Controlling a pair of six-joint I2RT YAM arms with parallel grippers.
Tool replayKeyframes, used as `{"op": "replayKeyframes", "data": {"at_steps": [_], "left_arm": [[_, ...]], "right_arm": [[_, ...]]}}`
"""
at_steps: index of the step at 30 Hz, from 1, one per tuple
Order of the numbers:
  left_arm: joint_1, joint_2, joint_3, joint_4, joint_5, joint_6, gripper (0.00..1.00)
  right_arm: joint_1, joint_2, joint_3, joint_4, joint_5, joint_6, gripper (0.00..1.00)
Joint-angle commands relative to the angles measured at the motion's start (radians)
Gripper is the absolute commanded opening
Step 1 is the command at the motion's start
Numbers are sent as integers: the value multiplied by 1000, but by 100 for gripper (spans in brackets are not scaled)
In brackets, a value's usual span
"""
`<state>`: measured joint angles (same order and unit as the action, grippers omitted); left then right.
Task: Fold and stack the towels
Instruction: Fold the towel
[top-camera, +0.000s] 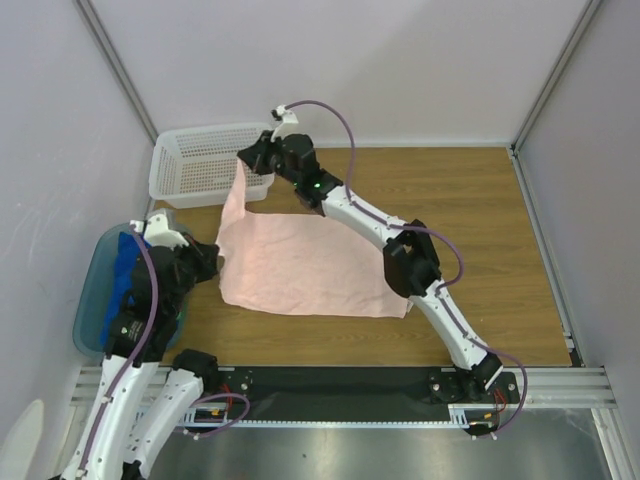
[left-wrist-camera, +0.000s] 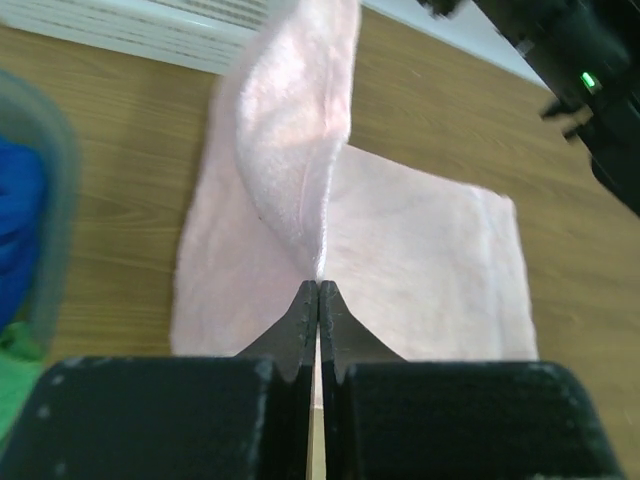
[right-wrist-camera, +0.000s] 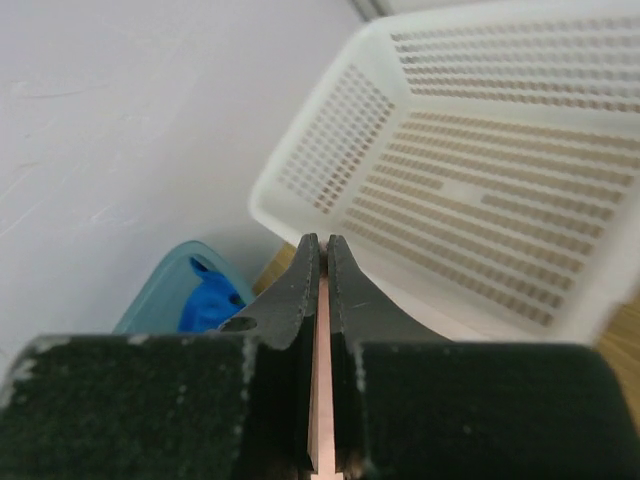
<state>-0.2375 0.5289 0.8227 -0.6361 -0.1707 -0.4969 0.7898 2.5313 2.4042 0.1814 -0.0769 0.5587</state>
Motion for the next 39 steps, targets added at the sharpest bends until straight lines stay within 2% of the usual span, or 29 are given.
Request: {"op": "replayKeyframes", "data": {"at_steps": [1, 2, 6, 14, 20, 23, 31, 39], "left_arm": [[-87, 6, -26, 113, 126, -17, 1], [-159, 16, -31, 124, 87, -26, 0], [-334, 71, -56, 162, -11, -80, 0], [-555, 183, -148, 265, -76, -158, 0], [-706, 314, -122, 312, -176, -172, 0], [-744, 359, -115, 340, -197, -183, 0], [-761, 440, -87, 381, -199, -200, 1], [-770, 405, 4, 311, -225, -169, 0]], "right_arm": [[-49, -161, -107, 10, -57, 32, 0], [-67, -204, -146, 15, -57, 30, 0], [-110, -314, -336, 49, -73, 29, 0], [-191, -468, -680, 93, -89, 10, 0], [-261, -546, -856, 135, -135, 14, 0], [-291, -581, -898, 133, -142, -2, 0], [-354, -646, -995, 83, -129, -57, 0], [-370, -674, -975, 58, -135, -80, 0]]}}
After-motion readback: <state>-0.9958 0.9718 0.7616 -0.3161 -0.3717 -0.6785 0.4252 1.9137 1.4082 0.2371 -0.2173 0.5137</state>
